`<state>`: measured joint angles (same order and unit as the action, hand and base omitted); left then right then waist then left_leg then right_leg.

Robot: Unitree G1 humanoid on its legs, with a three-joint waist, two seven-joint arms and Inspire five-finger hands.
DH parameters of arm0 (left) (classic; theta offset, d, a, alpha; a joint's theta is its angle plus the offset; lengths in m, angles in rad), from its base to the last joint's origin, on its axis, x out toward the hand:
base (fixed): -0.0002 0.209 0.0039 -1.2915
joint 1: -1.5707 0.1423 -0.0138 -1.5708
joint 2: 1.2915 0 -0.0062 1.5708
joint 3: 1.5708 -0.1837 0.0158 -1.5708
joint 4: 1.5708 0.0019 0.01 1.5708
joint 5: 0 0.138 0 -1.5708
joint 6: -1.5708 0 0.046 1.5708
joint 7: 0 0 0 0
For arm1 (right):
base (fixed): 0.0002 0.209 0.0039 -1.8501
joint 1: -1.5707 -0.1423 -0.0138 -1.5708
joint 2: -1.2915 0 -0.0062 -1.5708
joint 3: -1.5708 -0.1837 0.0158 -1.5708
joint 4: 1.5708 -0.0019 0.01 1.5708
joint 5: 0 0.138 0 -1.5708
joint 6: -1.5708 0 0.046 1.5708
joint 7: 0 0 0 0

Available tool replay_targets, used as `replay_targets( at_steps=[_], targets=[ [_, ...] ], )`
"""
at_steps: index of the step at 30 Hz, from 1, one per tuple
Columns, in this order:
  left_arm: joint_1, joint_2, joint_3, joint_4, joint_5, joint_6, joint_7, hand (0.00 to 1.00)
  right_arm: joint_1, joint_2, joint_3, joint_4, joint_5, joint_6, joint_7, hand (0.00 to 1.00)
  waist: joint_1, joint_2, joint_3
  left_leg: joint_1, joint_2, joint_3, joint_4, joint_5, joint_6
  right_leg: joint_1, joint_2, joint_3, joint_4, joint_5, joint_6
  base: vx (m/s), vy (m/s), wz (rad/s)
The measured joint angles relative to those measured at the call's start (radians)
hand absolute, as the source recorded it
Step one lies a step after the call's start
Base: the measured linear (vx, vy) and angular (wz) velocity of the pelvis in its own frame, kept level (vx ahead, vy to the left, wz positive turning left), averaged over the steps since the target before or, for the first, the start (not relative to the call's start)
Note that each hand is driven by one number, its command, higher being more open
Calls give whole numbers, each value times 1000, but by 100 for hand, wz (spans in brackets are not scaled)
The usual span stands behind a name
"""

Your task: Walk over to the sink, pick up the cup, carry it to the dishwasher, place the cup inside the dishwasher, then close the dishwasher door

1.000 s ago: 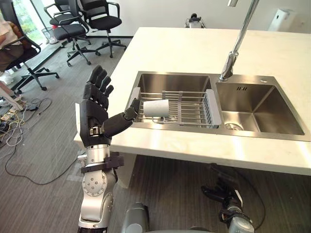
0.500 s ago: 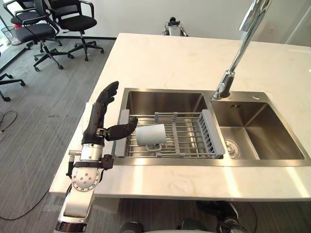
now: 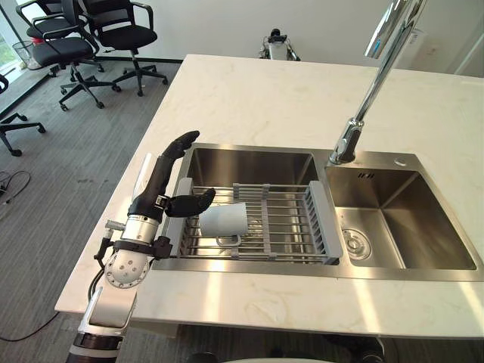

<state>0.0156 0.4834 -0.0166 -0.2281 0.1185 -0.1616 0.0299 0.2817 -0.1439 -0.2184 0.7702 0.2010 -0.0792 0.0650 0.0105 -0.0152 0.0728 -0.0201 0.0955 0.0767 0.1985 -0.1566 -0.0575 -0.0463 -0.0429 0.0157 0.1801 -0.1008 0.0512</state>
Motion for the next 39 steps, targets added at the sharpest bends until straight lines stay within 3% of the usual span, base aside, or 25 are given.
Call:
replay_targets(
  at_steps=[8, 16, 39],
  targets=[
    [40, 100, -35, 79, 3, -7, -79, 90, -26, -12, 14, 69, -31, 0, 14, 90, -3, 3, -13, 32, -30, 0, -97, 69, 18, 47, -25, -8, -136, 89, 11, -66, 33, 2],
    [116, 117, -100, 79, 24, -9, -125, 90, -27, -39, 33, 78, -47, 0, 13, 90, -12, 3, -13, 50, -49, -8, -159, 107, 25, 60, -40, -18, -186, 117, 19, -38, 12, 4],
    [65, 1, -213, 84, 226, -8, -101, 90, -42, -46, 70, 83, -50, 0, 3, 90, -57, 13, -17, 58, -69, -29, -187, 113, 34, 83, -57, -39, -221, 122, 26, 5, 2, 3]
  ],
)
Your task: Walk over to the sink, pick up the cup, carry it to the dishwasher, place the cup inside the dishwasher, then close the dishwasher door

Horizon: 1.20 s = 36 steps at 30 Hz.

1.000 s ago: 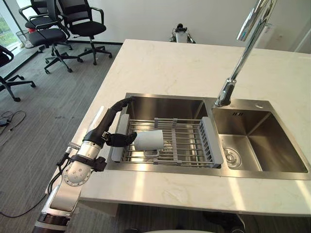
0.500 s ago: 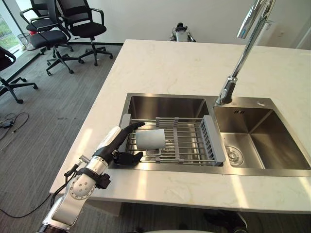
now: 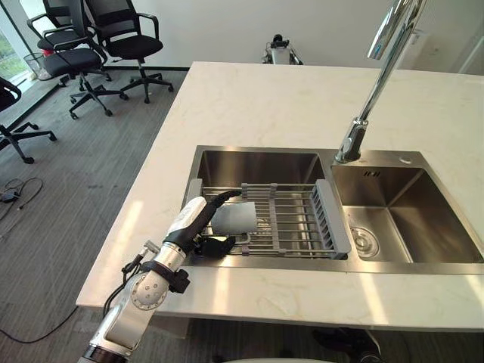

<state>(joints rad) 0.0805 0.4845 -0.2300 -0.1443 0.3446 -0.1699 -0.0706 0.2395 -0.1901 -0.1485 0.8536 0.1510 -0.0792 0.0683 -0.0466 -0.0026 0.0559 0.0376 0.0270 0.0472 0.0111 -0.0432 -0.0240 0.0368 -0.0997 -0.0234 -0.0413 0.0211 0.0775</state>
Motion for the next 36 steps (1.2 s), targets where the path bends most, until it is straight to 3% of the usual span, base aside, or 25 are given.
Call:
replay_targets(
  at_steps=[13, 14, 26, 36],
  targets=[
    [-134, -31, -35, 142, 112, 34, 3, 90, -17, 0, 0, 1, -27, 1, -4, 90, -25, 21, 12, 0, 0, 15, -12, 0, 0, -7, 0, 12, -12, 5, 0, -11, -4, -2],
    [-141, -31, -35, 150, 117, 34, 3, 30, -17, 0, 0, 1, -27, 2, -4, 90, -25, 21, 12, 1, 0, 16, -12, 0, 0, -7, 0, 14, -12, 5, 1, -41, -10, -7],
    [-237, -24, -34, 201, 126, 50, 7, 30, -33, 1, 0, 1, -26, 9, -5, 90, -55, 21, 18, 7, 0, 35, -34, 0, 0, -9, 1, 29, -35, 14, 5, -13, -12, -3],
    [-247, -24, -34, 201, 118, 56, 10, 30, -33, 1, 0, 1, -26, 9, -7, 90, -54, 21, 19, 12, 0, 35, -32, -1, 0, -4, 1, 29, -33, 16, 2, -31, -17, 0]
  ],
)
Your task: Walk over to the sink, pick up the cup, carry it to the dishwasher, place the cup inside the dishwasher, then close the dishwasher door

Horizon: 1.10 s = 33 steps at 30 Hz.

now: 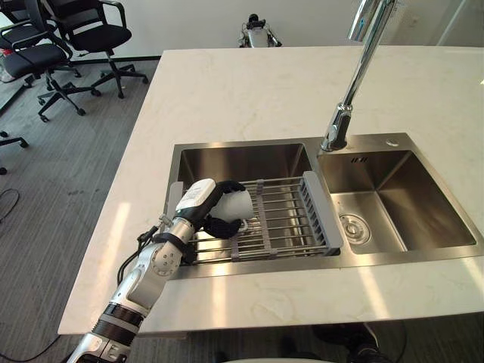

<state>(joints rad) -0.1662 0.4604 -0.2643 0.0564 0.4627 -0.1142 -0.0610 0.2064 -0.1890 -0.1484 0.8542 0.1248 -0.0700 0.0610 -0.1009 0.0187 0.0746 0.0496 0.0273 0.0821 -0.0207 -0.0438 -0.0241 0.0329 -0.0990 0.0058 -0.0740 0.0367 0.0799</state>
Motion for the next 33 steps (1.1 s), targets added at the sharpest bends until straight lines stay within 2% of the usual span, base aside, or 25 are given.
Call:
replay_targets(
  at_steps=[7, 12, 13, 18, 21, 25, 26, 29, 31, 33],
  targets=[
    [41, -17, 2, -73, -42, 0, 45, 30, 2, 1, -2, 0, 0, 0, -9, 90, 3, -1, 1, 2, 1, 1, 3, 0, 0, 0, 0, 4, 7, -1, 0, -36, -21, -1],
    [82, -129, 35, -227, -120, -2, 97, 30, -1, 32, -23, 0, 1, -1, -17, 90, 16, -9, 6, 8, 2, 11, 7, -3, 1, -2, 3, 23, 25, -5, 1, -44, -20, -7],
    [132, -208, 65, -346, -243, -35, 158, 30, 10, 44, -25, 0, 4, -1, -19, 90, 22, -15, 10, 22, 7, 17, 24, -15, -2, -3, 7, 33, 66, -29, 1, -124, -46, -13],
    [154, -236, 90, -381, -289, -48, 187, 30, 12, 46, -42, 0, 10, -1, -25, 90, 33, -19, 12, 22, 9, 26, 30, -17, -2, -12, 10, 44, 80, -32, 1, -54, -24, -7],
    [198, -271, 102, -416, -416, -49, 197, 30, 5, 52, -43, 0, 14, -2, -29, 90, 34, -23, 15, 23, 12, 47, 38, -25, -1, -21, 14, 66, 86, -32, 2, -7, -5, -20],
    [230, -307, 101, -456, -559, -61, 212, 30, 2, 68, -43, 0, 41, -2, -39, 90, 48, -31, 18, 17, 24, 86, 94, -68, -2, -23, 23, 105, 90, -31, 3, -9, 7, -33],
    [231, -313, 101, -460, -593, -70, 212, 30, 2, 73, -42, 0, 44, -2, -40, 90, 60, -34, 18, 5, 31, 107, 124, -89, -3, -35, 29, 126, 95, -31, 4, -24, 8, -42],
    [233, -320, 100, -491, -653, -75, 215, 30, -4, 82, -40, -21, 51, -2, -47, 90, 61, -43, 24, -49, 51, 139, 212, -136, -4, -74, 42, 163, 111, -23, 10, -25, 8, -44],
    [233, -325, 95, -508, -675, -82, 220, 30, -4, 96, -40, -68, 52, -1, -57, 90, 61, -48, 30, -100, 86, 166, 303, -183, -4, -108, 62, 190, 130, -8, 18, -28, 9, -47],
    [230, -324, 80, -523, -678, -82, 230, 30, 2, 106, -40, -122, 54, -2, -71, 90, 59, -55, 39, -135, 106, 172, 364, -211, 1, -134, 74, 164, 152, 3, 28, -62, 29, -23]
  ],
)
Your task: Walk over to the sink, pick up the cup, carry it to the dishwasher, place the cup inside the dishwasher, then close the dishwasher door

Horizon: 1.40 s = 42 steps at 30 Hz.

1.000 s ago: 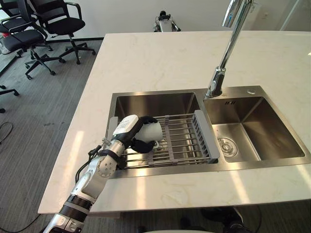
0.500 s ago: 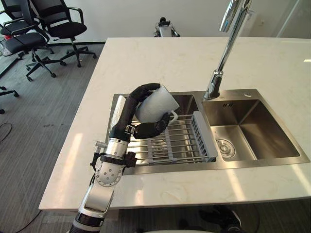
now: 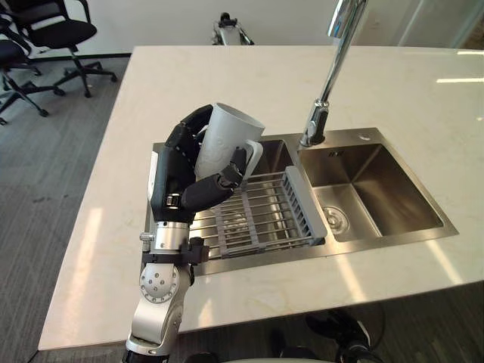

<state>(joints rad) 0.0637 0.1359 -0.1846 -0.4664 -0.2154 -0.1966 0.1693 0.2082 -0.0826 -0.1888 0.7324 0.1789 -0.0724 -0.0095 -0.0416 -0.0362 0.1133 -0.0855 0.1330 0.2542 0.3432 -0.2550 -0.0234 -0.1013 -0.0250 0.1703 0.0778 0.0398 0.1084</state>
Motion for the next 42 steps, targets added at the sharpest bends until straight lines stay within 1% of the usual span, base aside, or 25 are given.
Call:
replay_targets(
  at_steps=[2, 3, 4, 5, 6, 8, 10, 12, 15, 17, 18, 19, 20, 21, 23, 24, 25, 26, 27, 29, 37, 38, 40, 41, 42],
  targets=[
    [-3, -14, -3, -3, 0, -1, 0, 30, -3, 3, -4, -36, 25, -3, -16, 90, 6, 0, 16, -8, 9, 9, -2, 6, 19, -20, -2, -62, 35, 15, 30, -117, 31, -6],
    [-4, -20, 2, -3, 0, -2, 0, 30, -6, 4, -3, -43, 26, -4, -19, 90, 10, 5, 25, -6, 10, 11, -2, 9, 24, -42, -5, -79, 118, -34, 21, -129, 15, 7],
    [1, -30, 2, -1, 0, -2, 3, 30, -2, 5, -2, -46, 27, -5, -19, 90, 15, 3, 28, 5, 5, 7, -4, 12, 29, -62, -11, -105, 278, -120, 27, -80, 16, 19],
    [14, -40, 1, -4, -1, -5, 7, 30, 7, 5, -2, -43, 27, -5, -18, 90, 32, 9, 29, 20, -4, 3, -7, 15, 32, -53, -19, -127, 431, -197, 58, -65, -9, 24],
    [32, -40, 1, -14, -2, -21, 7, 30, 5, 5, 0, -41, 27, -6, -13, 90, 58, 3, 14, 6, -17, -1, 2, 19, 34, -26, -26, -132, 498, -251, 80, -43, -33, 19],
    [37, -42, 2, -33, -3, -30, 7, 30, -19, 0, 0, -40, 27, -12, -14, 90, 86, -6, 5, -47, -36, -7, 24, 31, 32, -10, -32, -125, 406, -288, 59, -44, -88, 10],
    [37, -50, -4, -43, -2, -30, 3, 30, -53, -9, 0, -38, 37, -14, -14, 90, 99, 6, 1, -98, -49, -16, 1, 70, 33, -5, -36, -113, 295, -288, 53, -88, -90, 17],
    [36, -76, -17, -39, -2, -21, 1, 30, -105, -25, 1, -1, 39, -17, -16, 90, 98, 30, 18, -131, -49, -51, -10, 104, 23, 39, -20, -117, 164, -251, -44, -121, -91, 33],
    [36, -65, -61, -49, -2, -13, 1, 30, -102, -31, 3, 25, 65, -18, -29, 90, 74, 41, 31, -135, -30, -133, 51, 124, 10, 81, 13, -168, 197, -242, -57, -135, -110, 68],
    [35, -63, -72, -65, -11, -17, -3, 30, -90, -31, 2, 13, 71, -21, -35, 90, 73, 29, 26, -147, -36, -172, 36, 154, -14, 88, 5, -189, 187, -245, -82, -170, -109, 52],
    [34, -65, -79, -82, -25, -21, -4, 30, -82, -32, 0, -4, 74, -26, -37, 90, 71, 15, 20, -147, -47, -183, -3, 174, -17, 77, -8, -205, 173, -247, -111, -156, -82, 43],
    [28, -72, -82, -93, -40, -29, -5, 30, -81, -39, -1, -15, 75, -31, -37, 90, 66, 24, 26, -166, -22, -165, 64, 139, 3, 62, -4, -232, 175, -233, -129, -166, -69, 59],
    [22, -76, -92, -92, -41, -31, -6, 30, -77, -44, -1, -21, 76, -31, -41, 90, 53, 27, 25, -150, 4, -159, 159, 85, 2, 63, -10, -258, 175, -222, -146, -157, -25, 55],
    [20, -76, -100, -90, -42, -31, -6, 30, -69, -44, -1, -24, 76, -31, -41, 90, 48, 25, 24, -129, 13, -159, 179, 65, -1, 65, -17, -267, 174, -219, -149, -194, 55, 64],
    [5, -76, -135, -72, -45, -37, -14, 30, -36, -45, -3, -31, 76, -39, -43, 90, 28, 39, 6, -25, 27, -160, 93, 52, -14, 58, -38, -298, 150, -203, -128, -215, 143, 52],
    [-5, -84, -149, -63, -47, -38, -19, 30, -27, -58, -3, -28, 76, -40, -43, 90, 22, 72, -16, 46, 30, -161, -61, 42, -35, 39, -33, -308, 131, -189, -106, -125, 145, 35],
    [-15, -88, -152, -54, -47, -39, -22, 30, -25, -62, -3, -24, 76, -40, -43, 90, 19, 89, -27, 64, 32, -161, -137, 45, -72, 28, -31, -315, 123, -184, -100, -145, 246, 23],
    [-37, -68, -151, -22, -47, -41, -22, 30, -29, -45, 0, 4, 77, -35, -45, 90, 23, 75, -28, 79, 4, -155, -186, 89, -63, 32, -49, -305, 100, -152, -83, -86, 206, 14],
    [-41, -61, -144, 12, -54, -40, -18, 30, -20, -19, 1, 15, 77, -34, -37, 90, 23, 64, -27, 83, -16, -157, -186, 96, -50, 56, -66, -304, 61, -120, -64, -95, 239, 7],
    [-41, -62, -129, 38, -64, -38, -14, 30, -19, -2, 1, 30, 77, -33, -34, 90, 23, 56, -29, 81, -34, -158, -174, 95, -44, 71, -82, -303, 39, -103, -55, -45, 161, 7],
    [-38, -58, -123, 45, -70, -31, -18, 30, -43, 0, 3, 64, 75, -33, -34, 90, 26, 47, -29, 70, -51, -171, -138, 87, -27, 98, -94, -313, 21, -75, -51, -58, 39, 6],
    [-38, -58, -125, 45, -71, -30, -18, 30, -42, 0, 3, 64, 75, -33, -35, 90, 23, 45, -27, 58, -53, -191, -126, 87, -27, 88, -96, -320, 50, -90, -51, -97, -23, 44],
    [-37, -55, -132, 45, -70, -28, -17, 30, -31, 2, 3, 64, 75, -33, -35, 90, 10, 33, -22, 30, -71, -247, -100, 87, -26, 61, -92, -213, 139, -148, -61, -89, 2, 86],
    [-33, -47, -139, 45, -70, -28, -16, 30, -14, 3, 3, 64, 75, -32, -35, 90, -1, 21, -24, 7, -87, -289, -80, 88, -24, 56, -84, -132, 172, -194, -44, -55, 15, 92],
    [-28, -45, -139, 44, -70, -29, -16, 30, -8, 2, 3, 64, 75, -32, -37, 90, 4, 20, -25, 1, -91, -302, -75, 88, -25, 50, -82, -126, 187, -207, -42, -81, -51, 92]
  ],
)
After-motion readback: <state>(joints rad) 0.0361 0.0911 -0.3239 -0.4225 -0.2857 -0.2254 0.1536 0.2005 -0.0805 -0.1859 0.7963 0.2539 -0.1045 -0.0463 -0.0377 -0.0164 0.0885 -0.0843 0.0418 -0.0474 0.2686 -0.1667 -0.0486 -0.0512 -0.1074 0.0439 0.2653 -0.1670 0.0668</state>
